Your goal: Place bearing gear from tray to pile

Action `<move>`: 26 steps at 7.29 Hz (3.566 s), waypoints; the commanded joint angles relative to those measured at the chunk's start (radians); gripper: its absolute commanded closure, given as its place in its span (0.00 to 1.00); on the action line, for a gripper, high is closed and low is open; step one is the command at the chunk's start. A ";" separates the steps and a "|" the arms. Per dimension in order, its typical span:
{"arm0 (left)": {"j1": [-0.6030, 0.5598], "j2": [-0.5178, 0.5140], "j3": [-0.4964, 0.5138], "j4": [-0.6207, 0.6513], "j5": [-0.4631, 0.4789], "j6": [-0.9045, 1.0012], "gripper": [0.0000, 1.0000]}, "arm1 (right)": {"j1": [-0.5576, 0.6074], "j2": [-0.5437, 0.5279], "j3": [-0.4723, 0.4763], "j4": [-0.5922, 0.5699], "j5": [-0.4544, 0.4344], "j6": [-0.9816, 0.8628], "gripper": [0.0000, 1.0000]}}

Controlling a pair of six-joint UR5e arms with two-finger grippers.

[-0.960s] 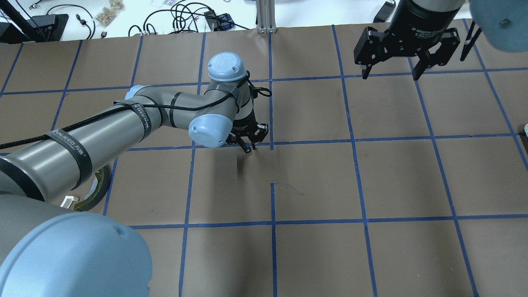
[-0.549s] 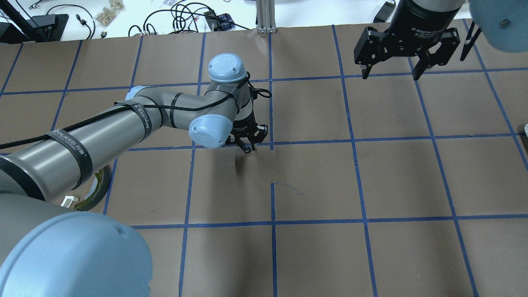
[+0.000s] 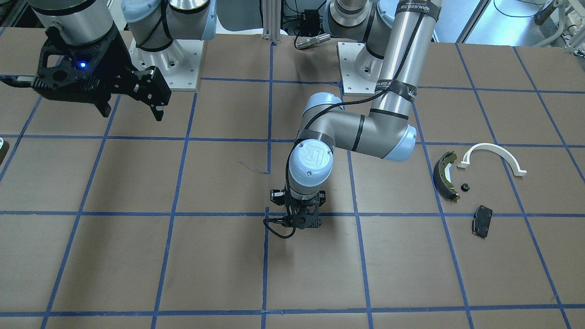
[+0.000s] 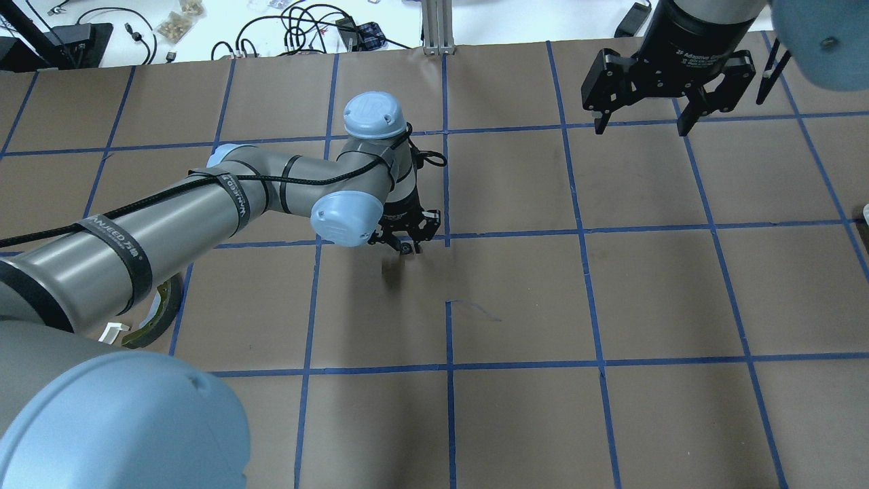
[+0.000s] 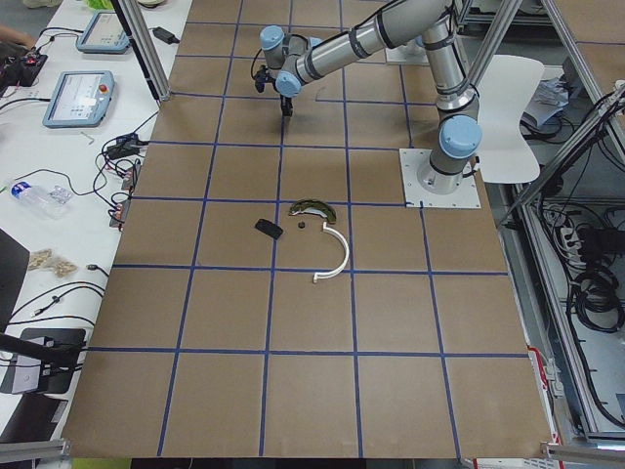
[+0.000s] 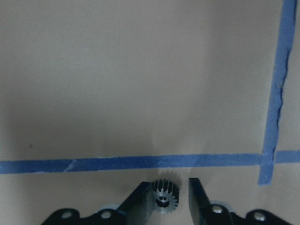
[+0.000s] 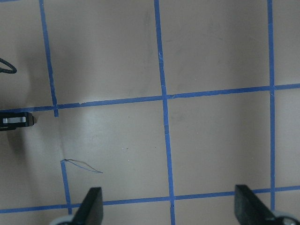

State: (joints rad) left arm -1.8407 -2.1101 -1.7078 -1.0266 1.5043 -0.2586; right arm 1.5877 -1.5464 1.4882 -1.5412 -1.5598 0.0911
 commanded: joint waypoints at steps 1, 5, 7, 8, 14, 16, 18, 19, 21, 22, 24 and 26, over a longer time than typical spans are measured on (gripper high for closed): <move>0.001 0.015 -0.027 -0.001 0.001 0.004 0.65 | 0.000 -0.001 0.012 -0.005 0.000 -0.013 0.00; 0.053 0.050 0.029 -0.108 -0.004 0.053 1.00 | 0.000 -0.001 0.014 -0.007 -0.002 -0.011 0.00; 0.112 0.087 0.159 -0.330 0.001 0.126 1.00 | 0.000 -0.001 0.012 -0.007 -0.003 -0.011 0.00; 0.124 0.096 0.183 -0.367 -0.003 0.128 1.00 | 0.000 -0.001 0.012 -0.007 -0.005 -0.011 0.00; 0.058 -0.044 0.186 -0.121 -0.082 0.019 0.03 | 0.000 -0.001 0.014 -0.008 -0.005 -0.011 0.00; 0.058 -0.051 0.157 -0.129 -0.049 0.050 0.04 | 0.002 0.002 0.014 -0.013 -0.016 -0.011 0.00; 0.058 -0.067 0.132 -0.075 -0.003 0.061 0.05 | 0.002 0.005 0.021 -0.019 -0.013 -0.011 0.00; 0.058 -0.070 0.132 -0.075 -0.009 0.058 0.11 | 0.002 0.005 0.018 -0.017 -0.016 -0.005 0.00; 0.057 -0.077 0.134 -0.073 -0.015 0.053 0.16 | 0.002 0.006 0.018 -0.016 -0.014 -0.010 0.00; 0.054 -0.077 0.134 -0.073 -0.016 0.053 0.19 | 0.002 0.005 0.020 -0.013 -0.009 -0.004 0.00; 0.051 -0.077 0.132 -0.075 -0.016 0.055 0.59 | 0.002 -0.004 0.021 -0.011 -0.012 -0.011 0.00; 0.051 -0.074 0.134 -0.078 -0.016 0.056 1.00 | 0.003 -0.011 0.021 -0.013 -0.008 -0.013 0.00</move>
State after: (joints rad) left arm -1.7896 -2.1857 -1.5742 -1.1019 1.4883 -0.2037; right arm 1.5902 -1.5530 1.5086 -1.5536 -1.5692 0.0795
